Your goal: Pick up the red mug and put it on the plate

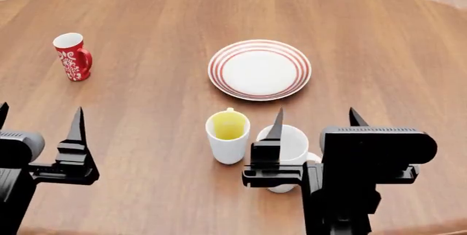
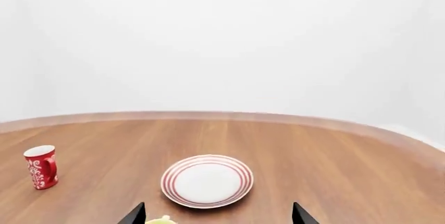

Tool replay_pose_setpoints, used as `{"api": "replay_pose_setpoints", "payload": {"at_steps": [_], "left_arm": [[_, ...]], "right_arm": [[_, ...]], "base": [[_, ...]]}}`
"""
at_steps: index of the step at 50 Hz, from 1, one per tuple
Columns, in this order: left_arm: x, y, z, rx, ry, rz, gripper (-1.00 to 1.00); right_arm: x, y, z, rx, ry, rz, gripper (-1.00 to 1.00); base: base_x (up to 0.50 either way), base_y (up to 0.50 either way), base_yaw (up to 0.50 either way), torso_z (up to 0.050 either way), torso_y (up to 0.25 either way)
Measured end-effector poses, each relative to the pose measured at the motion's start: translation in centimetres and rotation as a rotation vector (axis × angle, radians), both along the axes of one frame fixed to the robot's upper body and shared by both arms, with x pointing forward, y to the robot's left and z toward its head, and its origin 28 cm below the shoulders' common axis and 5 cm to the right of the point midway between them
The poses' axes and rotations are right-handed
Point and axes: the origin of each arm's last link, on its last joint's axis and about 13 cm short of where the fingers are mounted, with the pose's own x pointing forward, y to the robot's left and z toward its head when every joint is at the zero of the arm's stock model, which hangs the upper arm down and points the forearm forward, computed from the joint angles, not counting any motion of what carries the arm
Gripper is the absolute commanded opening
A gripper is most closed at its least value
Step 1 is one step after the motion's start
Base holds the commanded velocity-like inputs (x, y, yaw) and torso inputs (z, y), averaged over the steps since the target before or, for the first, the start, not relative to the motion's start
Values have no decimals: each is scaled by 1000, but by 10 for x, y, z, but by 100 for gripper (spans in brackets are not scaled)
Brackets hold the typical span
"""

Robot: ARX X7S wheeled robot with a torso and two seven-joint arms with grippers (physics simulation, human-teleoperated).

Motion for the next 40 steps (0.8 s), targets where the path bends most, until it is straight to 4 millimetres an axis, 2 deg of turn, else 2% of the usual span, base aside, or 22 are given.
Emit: {"api": "replay_pose_setpoints", "payload": {"at_steps": [12, 22, 40], "left_arm": [[1, 2, 7, 9, -12, 2, 100], [1, 3, 8, 14, -16, 7, 100], [2, 3, 9, 13, -18, 5, 100]], "right_arm": [[1, 0, 9, -13, -11, -3, 100], [2, 1, 10, -10, -1, 5, 100], [3, 2, 11, -14, 4, -1, 100]], "base": [[0, -10, 0, 0, 0], [0, -480, 0, 0, 0], [0, 0, 0, 0, 0]]}}
